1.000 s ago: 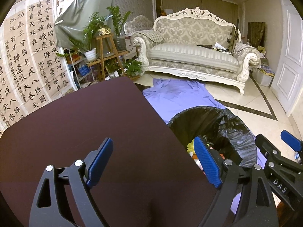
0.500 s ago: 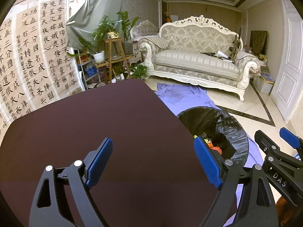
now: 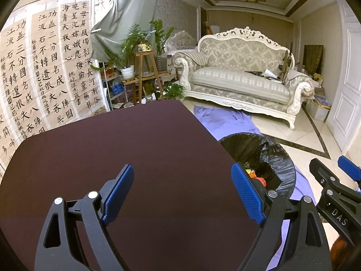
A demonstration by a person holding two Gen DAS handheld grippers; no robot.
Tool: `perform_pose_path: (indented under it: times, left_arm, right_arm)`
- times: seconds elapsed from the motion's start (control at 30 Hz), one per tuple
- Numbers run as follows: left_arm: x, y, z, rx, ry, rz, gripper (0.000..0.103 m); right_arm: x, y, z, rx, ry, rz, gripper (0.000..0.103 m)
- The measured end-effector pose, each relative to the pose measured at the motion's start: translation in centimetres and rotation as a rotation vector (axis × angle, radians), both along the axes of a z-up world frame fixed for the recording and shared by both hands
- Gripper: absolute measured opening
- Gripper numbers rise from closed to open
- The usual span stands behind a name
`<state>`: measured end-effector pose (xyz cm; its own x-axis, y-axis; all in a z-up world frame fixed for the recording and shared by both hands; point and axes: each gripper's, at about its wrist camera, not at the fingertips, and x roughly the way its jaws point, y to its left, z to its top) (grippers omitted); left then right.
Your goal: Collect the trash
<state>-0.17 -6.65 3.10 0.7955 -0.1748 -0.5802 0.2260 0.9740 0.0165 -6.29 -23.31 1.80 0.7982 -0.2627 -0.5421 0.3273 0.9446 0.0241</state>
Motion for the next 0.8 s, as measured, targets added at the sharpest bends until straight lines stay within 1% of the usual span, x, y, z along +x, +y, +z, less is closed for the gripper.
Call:
perform_pose_path:
  times: [0.37, 0.8]
  left_arm:
    - [-0.3, -0.7, 0.1, -0.001, -0.004, -0.004, 0.085]
    - [-0.3, -1.1, 0.1, -0.005, 0.002, -0.006, 0.085]
  right_arm:
    - [-0.7, -0.1, 0.9, -0.005, -0.010, -0.011, 0.080]
    - [-0.7, 0.0, 0.8, -0.006, -0.011, -0.010, 0.080]
